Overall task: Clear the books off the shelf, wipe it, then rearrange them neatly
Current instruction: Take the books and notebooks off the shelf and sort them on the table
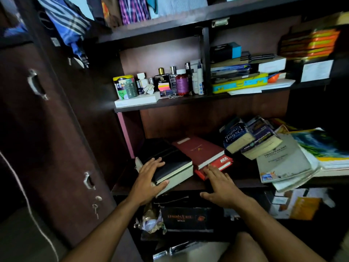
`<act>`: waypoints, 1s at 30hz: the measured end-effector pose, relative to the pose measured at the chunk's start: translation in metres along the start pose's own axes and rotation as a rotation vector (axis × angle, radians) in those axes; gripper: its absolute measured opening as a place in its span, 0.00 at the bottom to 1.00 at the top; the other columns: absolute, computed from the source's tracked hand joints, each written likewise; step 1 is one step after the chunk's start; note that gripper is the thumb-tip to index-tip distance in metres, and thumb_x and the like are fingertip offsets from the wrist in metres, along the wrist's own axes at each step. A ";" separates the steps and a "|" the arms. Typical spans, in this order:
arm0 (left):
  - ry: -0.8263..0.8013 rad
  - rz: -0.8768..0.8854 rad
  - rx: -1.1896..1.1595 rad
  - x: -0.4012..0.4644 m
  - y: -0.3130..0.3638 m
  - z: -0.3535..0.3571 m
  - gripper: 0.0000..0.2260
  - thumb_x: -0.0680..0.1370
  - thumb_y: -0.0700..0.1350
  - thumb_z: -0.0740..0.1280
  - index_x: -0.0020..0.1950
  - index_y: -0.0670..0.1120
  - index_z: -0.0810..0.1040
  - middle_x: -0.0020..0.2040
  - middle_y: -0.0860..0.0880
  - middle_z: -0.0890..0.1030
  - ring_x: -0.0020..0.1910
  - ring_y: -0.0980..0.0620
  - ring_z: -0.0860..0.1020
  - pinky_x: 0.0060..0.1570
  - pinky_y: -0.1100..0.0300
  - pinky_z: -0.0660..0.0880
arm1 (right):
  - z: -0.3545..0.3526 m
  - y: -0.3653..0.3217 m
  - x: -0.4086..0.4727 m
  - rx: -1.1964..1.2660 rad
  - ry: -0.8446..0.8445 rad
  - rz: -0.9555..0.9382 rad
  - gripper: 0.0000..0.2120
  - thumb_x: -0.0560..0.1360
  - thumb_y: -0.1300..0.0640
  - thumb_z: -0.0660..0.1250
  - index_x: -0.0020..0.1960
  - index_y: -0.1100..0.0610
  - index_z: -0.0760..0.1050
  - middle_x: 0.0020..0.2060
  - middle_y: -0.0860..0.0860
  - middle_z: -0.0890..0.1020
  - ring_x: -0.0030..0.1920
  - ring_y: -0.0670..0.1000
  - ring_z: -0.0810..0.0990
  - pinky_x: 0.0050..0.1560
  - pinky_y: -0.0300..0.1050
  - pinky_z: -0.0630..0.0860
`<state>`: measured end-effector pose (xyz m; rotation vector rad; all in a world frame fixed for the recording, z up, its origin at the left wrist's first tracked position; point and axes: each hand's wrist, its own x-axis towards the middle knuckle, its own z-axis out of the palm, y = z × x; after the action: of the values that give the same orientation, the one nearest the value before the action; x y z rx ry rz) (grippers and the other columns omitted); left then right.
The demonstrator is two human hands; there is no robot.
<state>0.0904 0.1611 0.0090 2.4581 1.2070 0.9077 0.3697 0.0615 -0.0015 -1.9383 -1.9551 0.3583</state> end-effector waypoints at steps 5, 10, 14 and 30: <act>0.057 0.024 -0.063 -0.019 0.002 0.003 0.29 0.71 0.62 0.68 0.72 0.60 0.70 0.75 0.65 0.65 0.79 0.64 0.55 0.77 0.54 0.57 | 0.002 -0.036 -0.018 0.410 0.359 -0.025 0.18 0.78 0.45 0.68 0.65 0.47 0.71 0.60 0.44 0.76 0.63 0.47 0.74 0.63 0.49 0.74; 0.123 0.060 -0.076 -0.039 0.010 0.009 0.29 0.69 0.59 0.68 0.71 0.60 0.71 0.75 0.64 0.67 0.79 0.60 0.56 0.76 0.47 0.58 | 0.009 -0.081 -0.010 0.705 0.203 0.095 0.38 0.76 0.32 0.64 0.79 0.49 0.59 0.74 0.49 0.67 0.73 0.50 0.66 0.73 0.51 0.67; 0.317 -0.184 -0.601 -0.066 0.037 0.011 0.28 0.71 0.64 0.69 0.69 0.57 0.73 0.73 0.56 0.70 0.77 0.60 0.62 0.71 0.61 0.61 | 0.020 -0.091 -0.016 0.617 0.305 0.160 0.31 0.76 0.35 0.67 0.72 0.50 0.65 0.68 0.52 0.74 0.69 0.53 0.70 0.67 0.52 0.71; 0.152 -0.884 -1.315 -0.161 0.113 -0.017 0.19 0.76 0.47 0.71 0.65 0.45 0.80 0.60 0.42 0.84 0.60 0.39 0.82 0.64 0.34 0.74 | -0.003 -0.103 -0.139 1.259 -0.046 0.505 0.34 0.67 0.37 0.78 0.67 0.46 0.68 0.56 0.49 0.83 0.53 0.51 0.84 0.39 0.48 0.81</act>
<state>0.0758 -0.0359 0.0084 0.7398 1.0092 1.0535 0.2768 -0.0803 0.0340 -1.4229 -0.7477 1.3541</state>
